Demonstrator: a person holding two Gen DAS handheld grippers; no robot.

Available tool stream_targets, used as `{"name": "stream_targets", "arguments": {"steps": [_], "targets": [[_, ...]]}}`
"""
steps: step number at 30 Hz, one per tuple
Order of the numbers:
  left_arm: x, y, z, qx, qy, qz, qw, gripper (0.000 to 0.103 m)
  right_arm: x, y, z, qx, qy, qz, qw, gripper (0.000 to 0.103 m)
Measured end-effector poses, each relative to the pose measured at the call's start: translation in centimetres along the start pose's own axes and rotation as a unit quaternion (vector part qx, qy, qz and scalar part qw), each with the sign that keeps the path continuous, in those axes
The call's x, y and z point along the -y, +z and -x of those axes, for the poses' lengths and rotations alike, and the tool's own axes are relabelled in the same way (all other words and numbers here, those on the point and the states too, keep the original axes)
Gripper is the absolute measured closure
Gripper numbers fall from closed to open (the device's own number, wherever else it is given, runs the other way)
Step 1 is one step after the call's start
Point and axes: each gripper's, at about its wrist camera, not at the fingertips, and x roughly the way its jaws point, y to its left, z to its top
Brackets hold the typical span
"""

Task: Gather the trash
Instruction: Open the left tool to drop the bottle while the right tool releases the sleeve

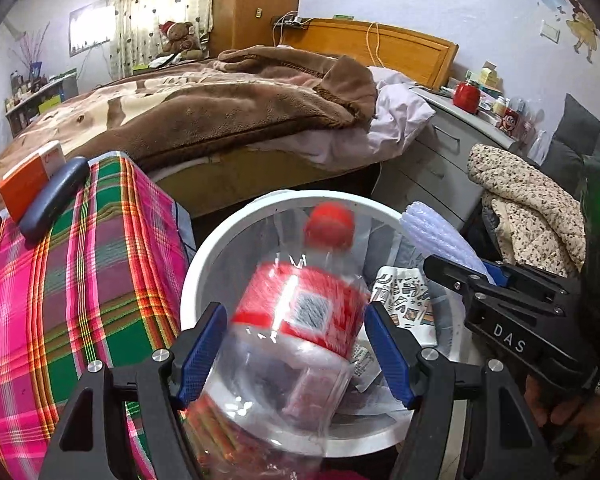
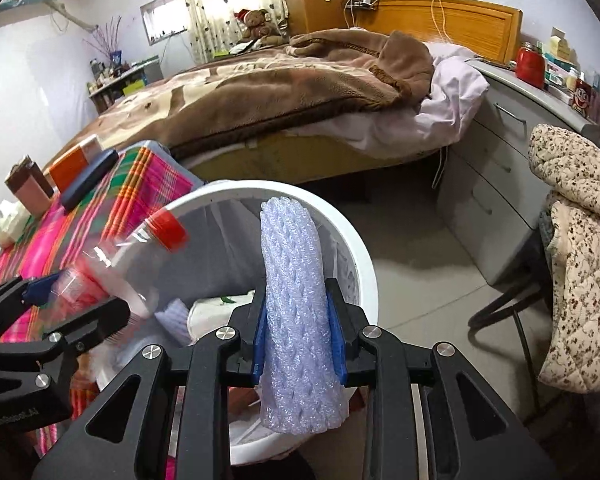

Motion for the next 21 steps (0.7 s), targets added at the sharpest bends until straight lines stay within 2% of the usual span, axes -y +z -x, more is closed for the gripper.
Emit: {"name": "stream_targets", "arguments": {"steps": [1, 4, 5, 6, 17, 21], "targets": [[0.0, 0.0, 0.0, 0.0, 0.001, 0.001, 1.0, 0.03, 0.1, 0.0, 0.0, -0.001, -0.002, 0.001, 1.0, 0.073], [0.0, -0.1, 0.2, 0.007, 0.0, 0.001, 1.0, 0.025, 0.3, -0.1, 0.0, -0.004, -0.003, -0.003, 1.0, 0.058], [-0.1, -0.2, 0.3, 0.008, -0.002, 0.004, 1.0, 0.025, 0.3, 0.0, 0.0, -0.003, -0.003, -0.005, 1.0, 0.049], [-0.2, -0.2, 0.5, 0.01, -0.003, 0.007, 0.9999, 0.025, 0.3, -0.1, 0.2, -0.002, -0.002, -0.007, 1.0, 0.046], [-1.1, -0.8, 3.0, 0.029, -0.003, 0.029, 0.9992, 0.024, -0.3, -0.5, 2.5, 0.027, 0.008, -0.015, 1.0, 0.045], [-1.1, -1.4, 4.6, 0.044, 0.009, 0.028, 0.9986, 0.024, -1.1, -0.8, 3.5, 0.041, 0.011, -0.011, 0.999, 0.045]]}}
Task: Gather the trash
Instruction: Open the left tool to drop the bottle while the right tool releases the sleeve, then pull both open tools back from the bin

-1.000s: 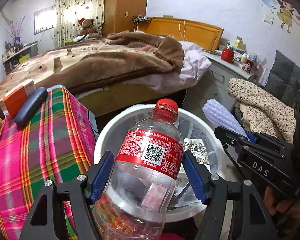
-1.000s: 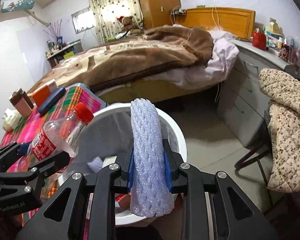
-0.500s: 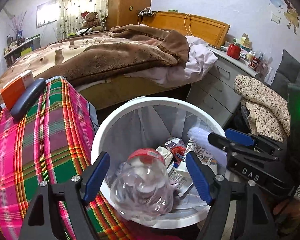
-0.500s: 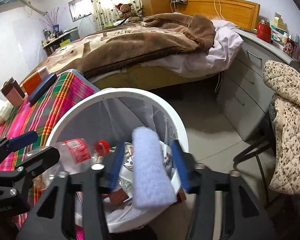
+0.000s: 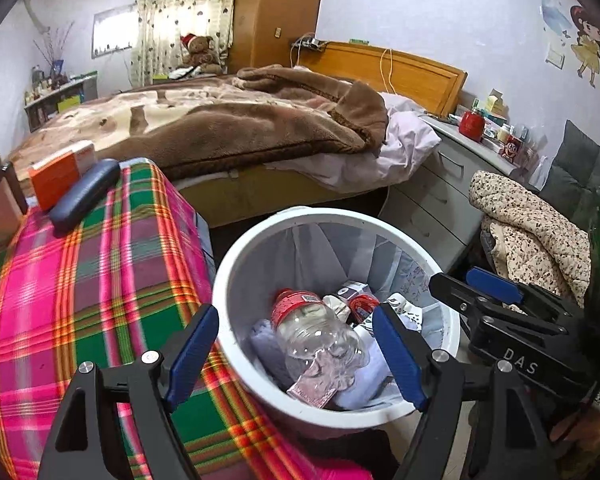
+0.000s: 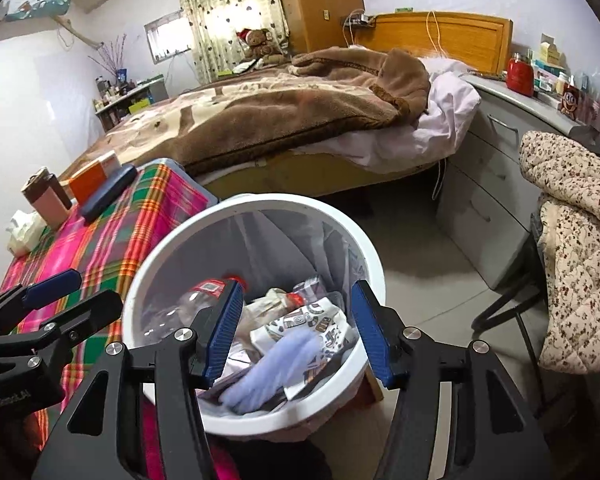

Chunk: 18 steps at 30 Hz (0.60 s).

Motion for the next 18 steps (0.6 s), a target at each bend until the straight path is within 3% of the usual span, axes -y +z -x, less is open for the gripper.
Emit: {"name": "stream_targets", "arguments": {"steps": [7, 18], "targets": [[-0.6, -1.1, 3.5, 0.03, 0.012, 0.013, 0.9994, 0.024, -1.4, -0.7, 2.8, 0.04, 0.008, 0.004, 0.999, 0.045], [-0.8, -4.3, 9.5, 0.089, 0.103, 0.015, 0.9906, 0.024, -3.7, -3.1, 6.3, 0.103, 0.002, 0.031, 0.994, 0.045]]}}
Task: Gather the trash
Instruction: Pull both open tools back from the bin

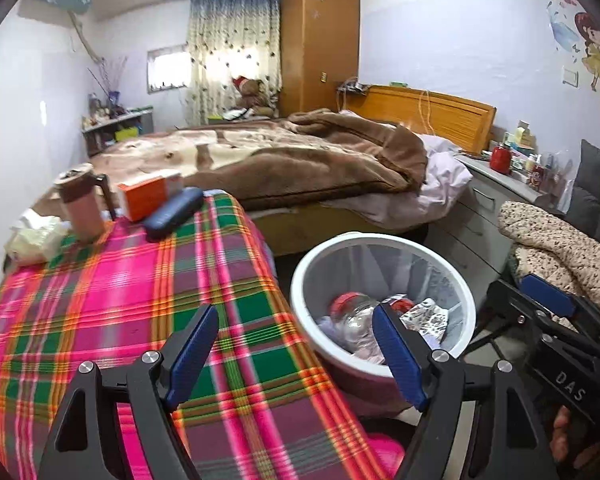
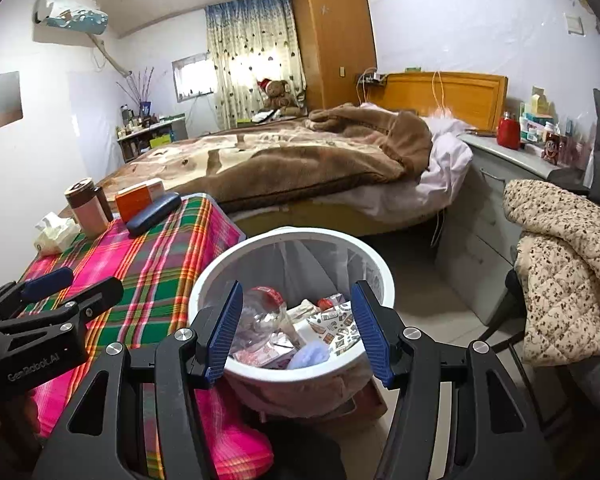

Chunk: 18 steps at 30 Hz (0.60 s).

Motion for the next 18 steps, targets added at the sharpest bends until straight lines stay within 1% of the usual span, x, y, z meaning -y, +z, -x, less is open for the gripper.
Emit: {"name": "stream_targets", "arguments": {"steps": [4, 11, 13, 18], "targets": [[-0.2, -1.0, 1.7, 0.024, 0.011, -0.005, 0.9996, 0.024, -0.5, -0.7, 0.8, 0.014, 0.001, -0.005, 1.0, 0.045], [-0.9, -2.5, 3.6, 0.046, 0.018, 0.005, 0.9988, 0.024, -1.0, -1.8, 1.6, 0.029, -0.016, -0.012, 0.999, 0.045], [-1.2, -2.9, 3.8, 0.047, 0.022, 0.006, 0.9987, 0.024, -1.1, -2.0, 1.7, 0.032, -0.022, -0.01, 0.999, 0.045], [-1.1, -3.6, 4.4, 0.049, 0.046, -0.002, 0.9977, 0.024, -1.7, -2.5, 2.5, 0.045, -0.041, 0.0, 0.998, 0.045]]}}
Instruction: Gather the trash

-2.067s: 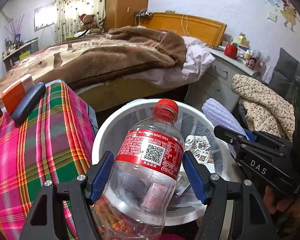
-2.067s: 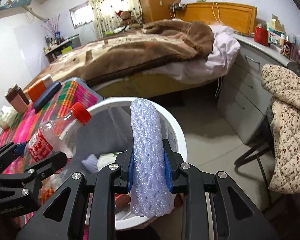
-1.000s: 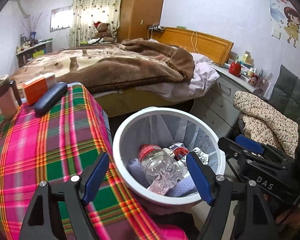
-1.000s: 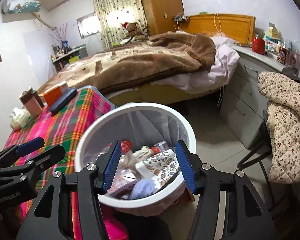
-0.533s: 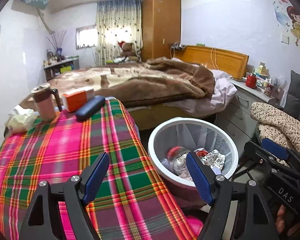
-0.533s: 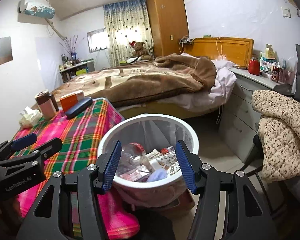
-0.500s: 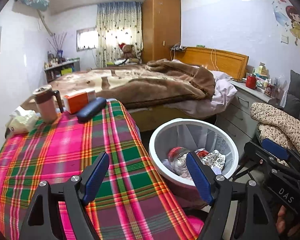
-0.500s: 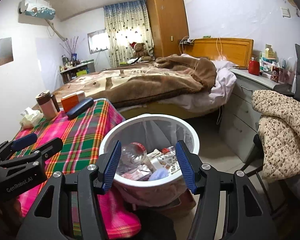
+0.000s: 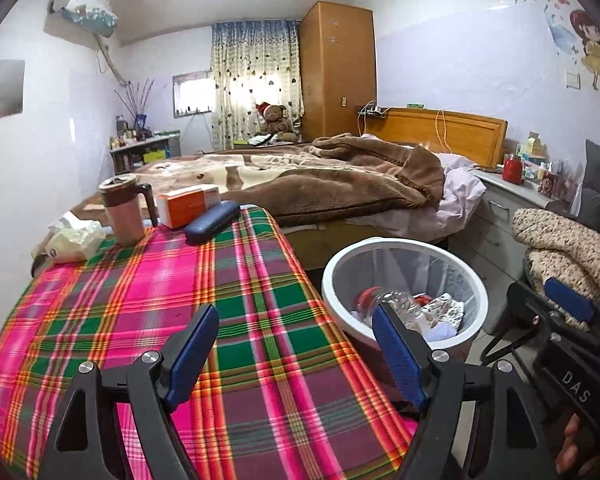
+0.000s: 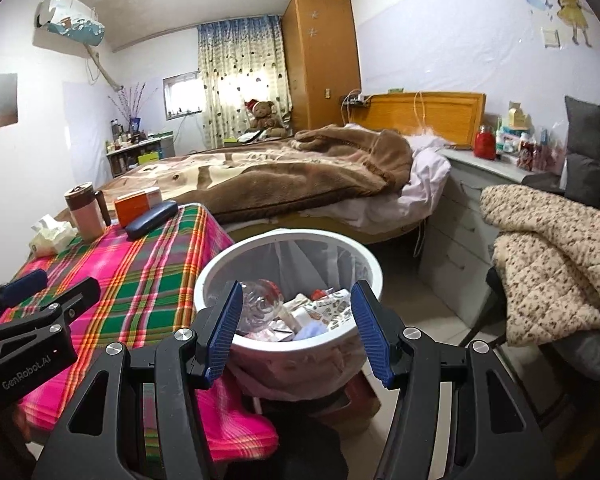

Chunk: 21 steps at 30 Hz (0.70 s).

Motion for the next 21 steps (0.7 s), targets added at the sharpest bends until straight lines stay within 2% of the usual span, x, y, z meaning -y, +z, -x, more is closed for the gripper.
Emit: {"name": "stream_targets", "arguments": {"steps": [21], "targets": [[-0.32, -0.63, 0.76, 0.004, -0.003, 0.005, 1.0, 0.024, -0.37, -0.45, 0.9, 0.008, -0.001, -0.009, 1.0, 0.045]]}}
